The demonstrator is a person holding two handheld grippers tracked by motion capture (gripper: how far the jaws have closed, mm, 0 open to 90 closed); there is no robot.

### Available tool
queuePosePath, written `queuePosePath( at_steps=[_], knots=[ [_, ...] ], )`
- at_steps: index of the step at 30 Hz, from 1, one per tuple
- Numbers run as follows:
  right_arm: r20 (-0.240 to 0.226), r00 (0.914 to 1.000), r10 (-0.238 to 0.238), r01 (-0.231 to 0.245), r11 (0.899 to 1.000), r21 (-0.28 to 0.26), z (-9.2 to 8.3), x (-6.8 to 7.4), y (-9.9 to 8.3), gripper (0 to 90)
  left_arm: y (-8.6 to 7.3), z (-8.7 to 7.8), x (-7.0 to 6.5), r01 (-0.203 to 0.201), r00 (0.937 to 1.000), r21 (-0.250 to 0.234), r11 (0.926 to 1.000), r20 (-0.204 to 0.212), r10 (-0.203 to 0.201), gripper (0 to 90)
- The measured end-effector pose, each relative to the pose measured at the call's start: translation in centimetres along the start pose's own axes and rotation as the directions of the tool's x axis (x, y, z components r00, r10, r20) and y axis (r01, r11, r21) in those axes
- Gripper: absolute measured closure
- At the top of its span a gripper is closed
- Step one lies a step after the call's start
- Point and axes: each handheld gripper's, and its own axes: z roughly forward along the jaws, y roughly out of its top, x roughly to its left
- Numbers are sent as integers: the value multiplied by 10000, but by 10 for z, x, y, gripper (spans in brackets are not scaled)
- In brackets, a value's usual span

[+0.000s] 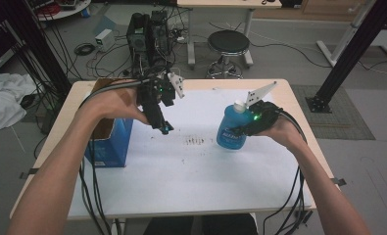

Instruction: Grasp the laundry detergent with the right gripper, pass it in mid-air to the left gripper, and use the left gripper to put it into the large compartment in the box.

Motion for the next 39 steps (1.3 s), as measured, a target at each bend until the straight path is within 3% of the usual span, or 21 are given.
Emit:
queuePosePath(
  at_steps=[2,7,13,14,15,16,18,19,24,28,32,35,36,39],
  knots=[
    [-151,9998,95,-94,9999,107,1,5,7,444,6,-1,3,69,10000,-87,9999,50,-69,177],
    [-477,9976,-509,510,9987,20,6,14,22,443,17,2,8,150,9998,-384,9992,138,-145,177],
    [-880,9917,-934,949,9954,129,15,22,34,443,35,14,11,126,9990,-395,9991,445,-108,177],
    [-933,9902,-1041,1055,9944,109,16,23,35,443,37,15,13,-60,9990,-301,9995,440,73,177],
    [-1021,9933,-546,581,9978,323,15,27,37,443,37,15,13,-60,9990,-301,9995,440,73,177],
    [-1010,9915,-820,854,9959,294,18,27,38,443,43,20,11,75,9989,-418,9991,466,-55,177],
    [-1052,9902,-918,956,9949,321,21,28,40,443,45,22,11,104,9987,-392,9992,507,-84,176],
    [-1073,9863,-1250,1282,9915,233,24,26,40,443,47,24,12,22,9989,-440,9990,461,-1,176],
    [-1266,9853,-1151,1188,9927,216,29,30,43,442,55,35,12,63,9988,-632,9980,481,-33,176],
    [-1391,9789,-1500,1496,9887,-132,31,28,46,441,59,43,14,59,9983,-836,9965,578,-10,176],
    [-1453,9806,-1317,1322,9912,-64,33,31,47,441,63,50,14,-7,9978,-844,9964,653,63,176],
    [-1350,9798,-1473,1477,9890,-72,36,32,47,440,65,54,13,-54,9973,-860,9963,723,116,176],
    [-1386,9832,-1184,1206,9927,69,36,34,48,441,66,55,12,-72,9974,-874,9961,714,135,177],
    [-1410,9818,-1274,1285,9917,-12,38,33,49,440,68,59,12,-65,9973,-959,9954,716,134,177]
  ],
)
